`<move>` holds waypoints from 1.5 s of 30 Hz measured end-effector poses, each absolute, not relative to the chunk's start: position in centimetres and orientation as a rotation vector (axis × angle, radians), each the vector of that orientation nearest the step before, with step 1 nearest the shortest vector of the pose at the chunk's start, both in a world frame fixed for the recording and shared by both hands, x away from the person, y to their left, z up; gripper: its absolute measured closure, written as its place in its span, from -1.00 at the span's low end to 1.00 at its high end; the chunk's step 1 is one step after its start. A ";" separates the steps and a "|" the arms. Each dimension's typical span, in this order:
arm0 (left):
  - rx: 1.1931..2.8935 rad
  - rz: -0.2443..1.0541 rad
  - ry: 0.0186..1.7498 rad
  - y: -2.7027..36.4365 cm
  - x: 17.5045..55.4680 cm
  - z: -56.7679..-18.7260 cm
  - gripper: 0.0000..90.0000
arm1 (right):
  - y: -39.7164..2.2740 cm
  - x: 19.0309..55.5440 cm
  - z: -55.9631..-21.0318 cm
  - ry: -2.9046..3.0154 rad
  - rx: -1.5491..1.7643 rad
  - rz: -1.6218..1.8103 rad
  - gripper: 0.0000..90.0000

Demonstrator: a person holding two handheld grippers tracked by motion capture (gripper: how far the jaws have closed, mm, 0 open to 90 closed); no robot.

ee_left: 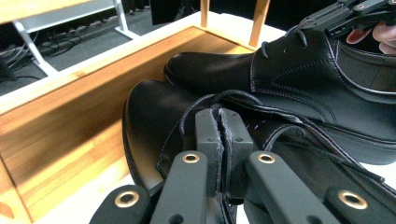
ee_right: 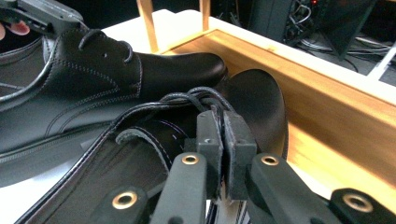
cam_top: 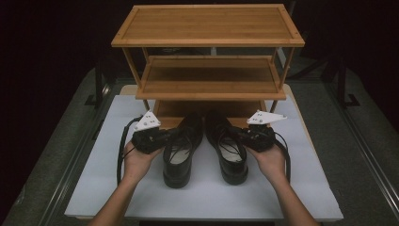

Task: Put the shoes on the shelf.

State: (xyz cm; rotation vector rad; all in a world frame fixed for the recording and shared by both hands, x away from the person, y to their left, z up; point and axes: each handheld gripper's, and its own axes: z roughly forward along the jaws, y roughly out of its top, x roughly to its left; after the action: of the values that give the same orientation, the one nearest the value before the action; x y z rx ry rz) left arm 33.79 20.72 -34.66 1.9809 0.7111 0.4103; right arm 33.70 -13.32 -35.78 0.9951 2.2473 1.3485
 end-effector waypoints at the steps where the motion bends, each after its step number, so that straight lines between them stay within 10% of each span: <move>1: 1.981 0.410 0.711 20.7 33.8 -34.7 0.95 | -13.3 34.0 -35.8 2.241 1.001 1.348 0.92; 45: 1.980 0.476 0.778 16.3 42.1 -37.9 0.93 | -12.5 41.5 -38.8 2.127 1.156 1.307 0.90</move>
State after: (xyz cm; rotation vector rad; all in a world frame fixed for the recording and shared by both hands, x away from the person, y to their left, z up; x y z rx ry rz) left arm 42.07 16.31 -37.86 1.9797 0.7781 0.4759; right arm 41.55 -12.48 -38.85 1.1565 2.1268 1.3074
